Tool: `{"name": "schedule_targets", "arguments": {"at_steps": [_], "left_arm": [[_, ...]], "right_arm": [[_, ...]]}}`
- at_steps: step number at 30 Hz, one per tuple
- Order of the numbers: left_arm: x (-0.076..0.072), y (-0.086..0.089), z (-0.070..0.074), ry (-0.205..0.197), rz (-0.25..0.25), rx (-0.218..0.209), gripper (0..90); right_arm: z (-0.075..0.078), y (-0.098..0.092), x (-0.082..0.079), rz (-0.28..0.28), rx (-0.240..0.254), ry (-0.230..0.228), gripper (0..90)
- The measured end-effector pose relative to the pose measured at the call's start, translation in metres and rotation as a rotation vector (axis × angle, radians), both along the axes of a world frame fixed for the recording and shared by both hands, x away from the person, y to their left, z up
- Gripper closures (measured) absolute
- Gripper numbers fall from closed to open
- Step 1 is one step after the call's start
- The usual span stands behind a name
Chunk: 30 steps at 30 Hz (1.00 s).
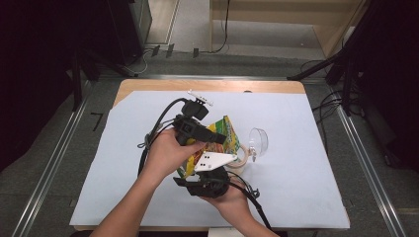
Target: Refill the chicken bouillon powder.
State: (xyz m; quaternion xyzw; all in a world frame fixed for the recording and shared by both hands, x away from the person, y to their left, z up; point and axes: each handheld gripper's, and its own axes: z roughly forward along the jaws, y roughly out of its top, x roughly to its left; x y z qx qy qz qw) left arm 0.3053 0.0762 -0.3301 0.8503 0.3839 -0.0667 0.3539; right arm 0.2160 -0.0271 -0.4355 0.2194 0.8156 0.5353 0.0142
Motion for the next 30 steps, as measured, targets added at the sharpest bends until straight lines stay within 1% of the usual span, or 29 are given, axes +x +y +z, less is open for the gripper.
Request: {"name": "schedule_targets", "arguments": {"at_steps": [4,8,13,16,17,25,30], "left_arm": [[0.0001,0.0001,0.0024,-0.010,0.002,0.003,69.0],[-0.0018,-0.0008,0.0040,-0.029,0.010,0.004,69.5],[-0.0031,-0.0027,0.0047,-0.040,0.004,0.009,69.6],[-0.0012,-0.0021,0.0035,-0.032,0.006,0.005,70.0],[-0.0008,-0.0017,0.0035,-0.029,0.005,0.003,70.0],[-0.0022,-0.0036,0.0065,-0.040,0.005,0.006,69.7],[-0.0029,-0.0034,0.0062,-0.045,0.003,0.010,69.6]], "right_arm": [[0.0016,0.0005,0.0014,0.001,0.006,0.001,66.0],[0.0021,0.0013,0.0025,0.001,0.009,0.003,66.3],[0.0006,0.0015,0.0043,-0.003,0.008,0.001,67.1],[0.0005,0.0011,0.0045,-0.001,0.004,0.009,67.3],[0.0006,0.0011,0.0047,-0.002,0.003,0.003,67.3],[0.0042,0.0005,0.0033,0.003,0.010,0.006,67.6],[0.0033,0.0003,0.0034,0.006,0.002,-0.005,67.7]]}}
